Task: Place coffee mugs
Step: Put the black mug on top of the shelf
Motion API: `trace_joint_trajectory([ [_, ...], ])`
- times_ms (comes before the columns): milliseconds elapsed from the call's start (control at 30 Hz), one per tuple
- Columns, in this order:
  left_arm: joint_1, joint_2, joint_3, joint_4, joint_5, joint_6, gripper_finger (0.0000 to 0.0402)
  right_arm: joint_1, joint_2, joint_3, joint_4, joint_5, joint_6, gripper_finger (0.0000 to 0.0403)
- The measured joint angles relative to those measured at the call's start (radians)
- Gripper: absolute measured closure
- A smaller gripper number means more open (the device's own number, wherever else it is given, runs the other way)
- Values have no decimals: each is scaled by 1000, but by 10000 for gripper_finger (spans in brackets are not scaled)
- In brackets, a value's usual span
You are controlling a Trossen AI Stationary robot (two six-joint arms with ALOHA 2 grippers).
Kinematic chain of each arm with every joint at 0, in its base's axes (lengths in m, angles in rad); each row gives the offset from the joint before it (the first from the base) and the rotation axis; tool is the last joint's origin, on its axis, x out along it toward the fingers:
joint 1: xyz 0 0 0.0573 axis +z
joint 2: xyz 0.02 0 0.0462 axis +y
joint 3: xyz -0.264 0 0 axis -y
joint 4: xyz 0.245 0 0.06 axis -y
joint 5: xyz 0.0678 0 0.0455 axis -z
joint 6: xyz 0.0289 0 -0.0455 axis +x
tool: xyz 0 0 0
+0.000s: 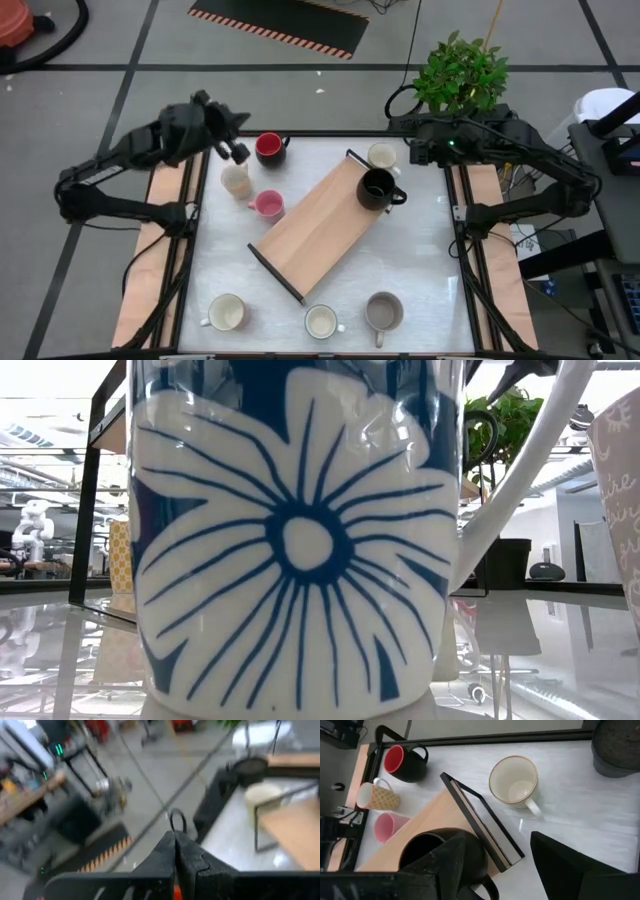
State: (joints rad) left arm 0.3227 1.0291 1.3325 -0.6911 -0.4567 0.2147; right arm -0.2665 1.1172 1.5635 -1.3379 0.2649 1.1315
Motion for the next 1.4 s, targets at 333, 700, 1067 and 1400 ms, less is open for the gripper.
trace_joint_trajectory([
  [333, 206, 152, 85, -192, 181, 215, 400, 0, -2, -80, 27, -4, 19, 188],
  [700, 327, 370, 85, -499, 412, 177, 251, 0, -5, -98, 42, -5, 37, 188],
  [1067, 334, 459, 85, -336, 411, 362, 106, -3, -5, -98, 116, 2, 35, 188],
  [1400, 346, 565, 85, -348, 455, 348, 99, -3, -5, -98, 155, 3, 42, 188],
])
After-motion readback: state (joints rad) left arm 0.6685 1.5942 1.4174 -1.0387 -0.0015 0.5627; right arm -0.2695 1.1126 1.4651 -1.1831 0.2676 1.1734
